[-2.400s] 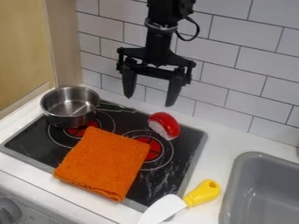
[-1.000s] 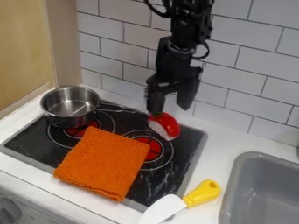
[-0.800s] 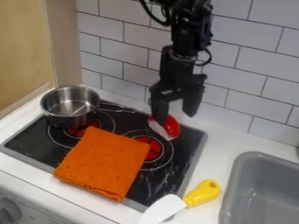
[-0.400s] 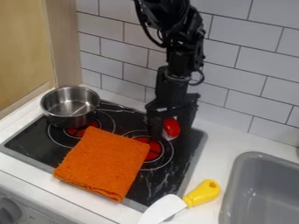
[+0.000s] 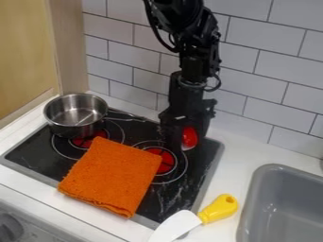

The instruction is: Move the sushi to the top of the orange towel

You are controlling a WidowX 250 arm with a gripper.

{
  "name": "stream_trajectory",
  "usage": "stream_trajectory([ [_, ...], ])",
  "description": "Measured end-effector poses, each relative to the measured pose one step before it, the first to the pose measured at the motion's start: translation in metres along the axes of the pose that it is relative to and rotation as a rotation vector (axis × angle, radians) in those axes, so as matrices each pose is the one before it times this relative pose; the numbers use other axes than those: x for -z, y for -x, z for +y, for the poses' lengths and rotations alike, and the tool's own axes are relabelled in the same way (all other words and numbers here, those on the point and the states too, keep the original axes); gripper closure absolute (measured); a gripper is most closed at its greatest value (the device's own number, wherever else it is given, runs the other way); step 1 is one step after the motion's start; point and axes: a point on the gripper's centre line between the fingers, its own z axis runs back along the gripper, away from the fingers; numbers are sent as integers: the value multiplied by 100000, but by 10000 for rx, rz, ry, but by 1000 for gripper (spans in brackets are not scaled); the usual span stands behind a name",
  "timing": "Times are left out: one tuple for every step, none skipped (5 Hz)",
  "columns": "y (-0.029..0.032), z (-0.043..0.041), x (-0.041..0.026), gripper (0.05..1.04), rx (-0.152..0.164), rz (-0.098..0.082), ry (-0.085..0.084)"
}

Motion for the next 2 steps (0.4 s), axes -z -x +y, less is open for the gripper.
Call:
stream_trajectory([
  [71,236,-94,545,-29,-16,-25],
  [87,1419,-165,546,42,75,-932],
])
